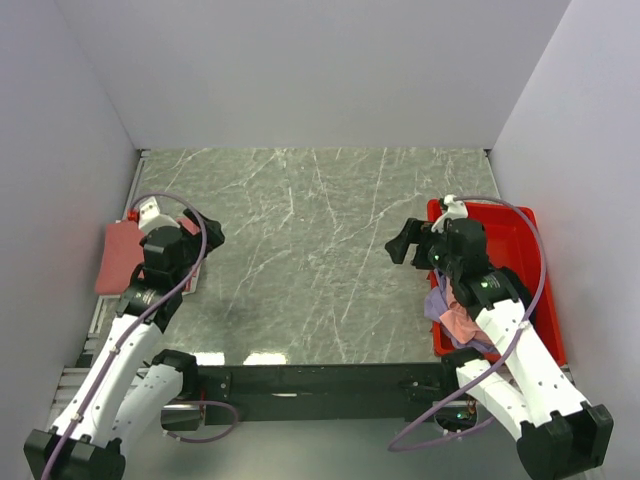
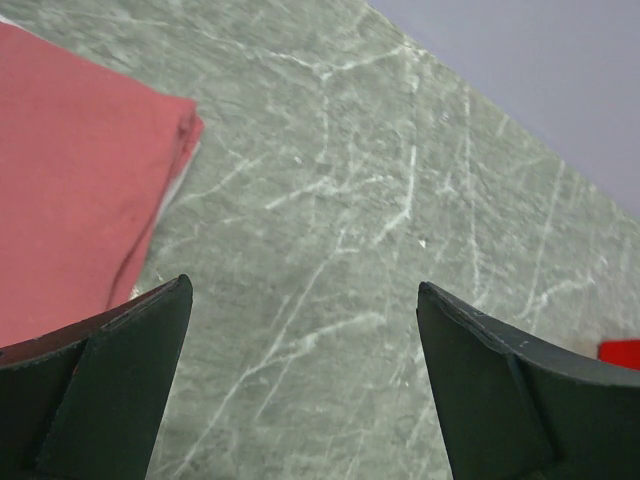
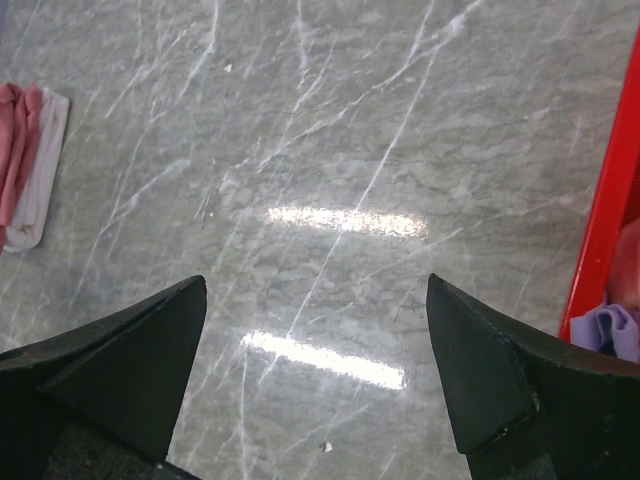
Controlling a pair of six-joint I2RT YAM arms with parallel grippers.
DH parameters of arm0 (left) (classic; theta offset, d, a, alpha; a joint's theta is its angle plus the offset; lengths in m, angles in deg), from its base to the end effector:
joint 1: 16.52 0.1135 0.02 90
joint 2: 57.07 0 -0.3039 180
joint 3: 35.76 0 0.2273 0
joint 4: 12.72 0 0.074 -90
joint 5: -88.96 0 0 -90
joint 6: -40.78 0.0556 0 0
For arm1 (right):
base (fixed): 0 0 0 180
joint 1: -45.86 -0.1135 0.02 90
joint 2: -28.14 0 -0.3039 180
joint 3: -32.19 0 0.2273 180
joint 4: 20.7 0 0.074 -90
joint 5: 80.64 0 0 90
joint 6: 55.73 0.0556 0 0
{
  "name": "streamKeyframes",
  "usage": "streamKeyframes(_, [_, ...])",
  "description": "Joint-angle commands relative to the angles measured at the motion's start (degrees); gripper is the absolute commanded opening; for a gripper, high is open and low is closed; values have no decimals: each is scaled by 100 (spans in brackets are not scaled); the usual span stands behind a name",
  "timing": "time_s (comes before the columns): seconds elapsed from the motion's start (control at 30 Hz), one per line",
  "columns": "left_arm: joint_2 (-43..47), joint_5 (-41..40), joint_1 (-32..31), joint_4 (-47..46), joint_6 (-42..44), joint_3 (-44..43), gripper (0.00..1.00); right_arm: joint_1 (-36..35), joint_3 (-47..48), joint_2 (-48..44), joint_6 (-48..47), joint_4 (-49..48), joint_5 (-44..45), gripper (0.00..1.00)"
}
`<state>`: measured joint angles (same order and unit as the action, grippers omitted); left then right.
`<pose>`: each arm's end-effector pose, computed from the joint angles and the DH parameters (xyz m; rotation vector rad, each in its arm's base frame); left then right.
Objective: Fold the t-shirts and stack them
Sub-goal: Reset both grippers
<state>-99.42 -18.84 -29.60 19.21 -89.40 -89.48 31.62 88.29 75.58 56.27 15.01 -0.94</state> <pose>0.1374 -0.0145 0.3185 -0.6504 1.8121 -0.3266 0.1466 0.0475 0.3130 0.0263 2.0842 0.5745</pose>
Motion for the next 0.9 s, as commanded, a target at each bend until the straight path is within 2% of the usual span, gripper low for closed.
streamKeyframes(0.0, [341,399,-54,-493,-130,219,99,35,-168,-209,32,-449,362,96])
streamKeyframes(0.27, [648,312,-54,-651,-130,536,99,35,-458,-261,366,-555,688,96])
streamKeyframes(0.47, [763,242,-54,-722,-86,677,99,35,-634,-253,296,-766,582,97])
streamKeyframes(0.87, [868,102,-63,-766,-16,791,100,35,-995,-578,314,-1109,1022,99])
